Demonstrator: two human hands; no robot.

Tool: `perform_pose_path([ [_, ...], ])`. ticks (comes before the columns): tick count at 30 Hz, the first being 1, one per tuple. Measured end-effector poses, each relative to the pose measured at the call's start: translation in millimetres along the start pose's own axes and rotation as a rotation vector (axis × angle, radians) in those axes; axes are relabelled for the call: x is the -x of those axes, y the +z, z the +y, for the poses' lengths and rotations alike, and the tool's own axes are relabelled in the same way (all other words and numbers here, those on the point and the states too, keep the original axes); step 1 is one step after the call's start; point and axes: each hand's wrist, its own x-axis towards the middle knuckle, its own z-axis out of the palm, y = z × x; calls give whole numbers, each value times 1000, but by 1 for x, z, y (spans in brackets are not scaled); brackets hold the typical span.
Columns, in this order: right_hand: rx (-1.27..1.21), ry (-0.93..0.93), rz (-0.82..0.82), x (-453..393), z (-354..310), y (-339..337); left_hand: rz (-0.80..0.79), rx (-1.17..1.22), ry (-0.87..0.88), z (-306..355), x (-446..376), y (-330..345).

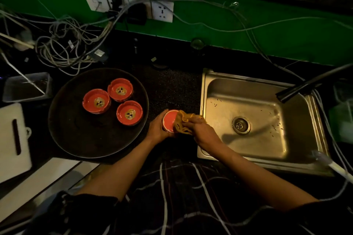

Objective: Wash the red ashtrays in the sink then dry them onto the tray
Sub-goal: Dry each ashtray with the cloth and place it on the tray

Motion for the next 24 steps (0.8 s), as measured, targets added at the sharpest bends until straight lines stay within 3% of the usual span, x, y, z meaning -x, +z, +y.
perform_pose_path([
  [4,-148,178,171,-23,1,-10,-7,10,-9,-6,-6,2],
  [6,-211,183,227,-34,-11,-13,-7,19,-4,-5,-6,1],
  [8,-187,178,187,-43,-30,-6,-14,36,-15,-2,-5,1],
  [13,224,117,-43,-48,-52,26,15,53,-43,-1,-7,2],
  [16,329,37,6,-43,-43,30,6,60,-39,1,-6,2],
  [24,48,-193,-75,-16,-12,29,-10,61,-10,4,-2,0],
])
